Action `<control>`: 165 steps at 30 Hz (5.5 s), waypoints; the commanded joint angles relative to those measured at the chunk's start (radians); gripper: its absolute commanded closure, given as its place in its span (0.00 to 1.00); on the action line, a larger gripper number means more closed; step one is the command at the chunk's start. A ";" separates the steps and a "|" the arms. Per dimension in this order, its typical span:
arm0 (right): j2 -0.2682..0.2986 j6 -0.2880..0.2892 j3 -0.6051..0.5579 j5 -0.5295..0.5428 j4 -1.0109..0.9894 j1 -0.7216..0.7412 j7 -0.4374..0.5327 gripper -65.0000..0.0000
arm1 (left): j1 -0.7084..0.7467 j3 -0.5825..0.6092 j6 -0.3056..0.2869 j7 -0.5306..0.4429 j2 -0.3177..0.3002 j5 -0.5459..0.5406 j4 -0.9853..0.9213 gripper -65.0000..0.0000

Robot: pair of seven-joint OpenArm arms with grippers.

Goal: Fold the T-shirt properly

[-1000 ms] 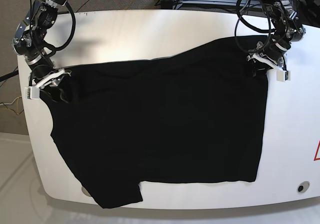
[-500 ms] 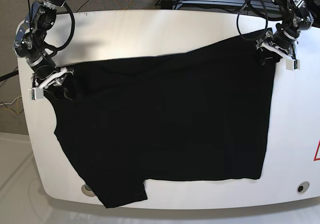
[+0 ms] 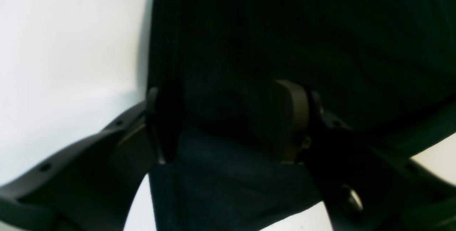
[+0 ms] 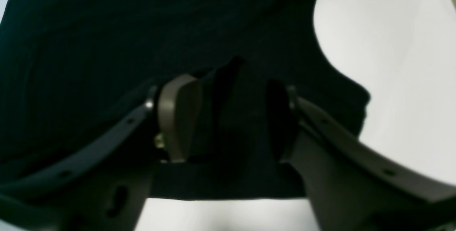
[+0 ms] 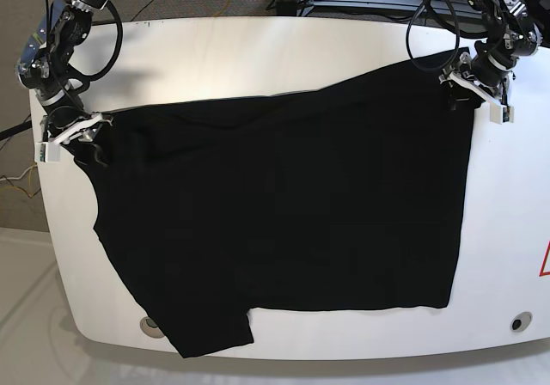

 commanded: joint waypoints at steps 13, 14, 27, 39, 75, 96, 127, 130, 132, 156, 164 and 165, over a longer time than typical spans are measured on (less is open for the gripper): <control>0.026 0.006 -0.001 0.028 0.028 -0.026 0.027 0.51 | 0.061 -0.026 0.000 -0.018 -0.028 -0.011 0.042 0.38; 0.026 0.006 -0.003 0.029 0.033 -0.034 0.027 0.51 | 0.072 -0.036 0.001 -0.020 -0.028 -0.012 0.051 0.38; 0.017 0.006 -0.020 0.035 0.092 -0.146 0.036 0.51 | 0.156 -0.113 0.000 -0.053 -0.038 -0.010 0.069 0.41; -0.038 0.006 -0.014 0.030 0.069 -0.122 0.001 0.50 | 0.107 -0.093 0.008 -0.046 -0.037 0.039 0.084 0.41; -0.050 0.006 -0.015 -0.008 0.000 -0.120 0.066 0.49 | 0.140 -0.073 0.002 0.017 -0.028 -0.113 0.129 0.43; -0.048 0.006 -0.009 0.001 -0.031 -0.130 0.067 0.49 | 0.083 -0.042 0.008 0.006 -0.030 -0.030 0.096 0.38; -0.053 0.006 0.004 0.000 -0.039 -0.129 0.058 0.48 | 0.091 -0.042 0.032 -0.178 -0.027 -0.052 -0.028 0.41; -0.053 0.006 0.005 0.002 -0.040 -0.129 0.059 0.48 | 0.090 -0.047 0.032 -0.167 -0.027 -0.059 -0.028 0.44; -0.053 0.006 0.007 0.003 -0.042 -0.130 0.061 0.48 | 0.090 -0.054 0.031 -0.149 -0.027 -0.063 -0.024 0.47; -0.053 0.006 0.001 0.003 -0.044 -0.135 0.044 0.49 | 0.095 -0.047 0.009 -0.059 -0.030 -0.066 -0.077 0.81; -0.052 0.006 0.009 0.003 -0.049 -0.134 0.038 0.49 | 0.095 -0.041 0.000 -0.061 -0.025 -0.046 -0.078 0.51; -0.052 0.006 0.009 0.002 -0.050 -0.134 0.038 0.49 | 0.094 -0.040 0.000 -0.060 -0.024 -0.046 -0.077 0.50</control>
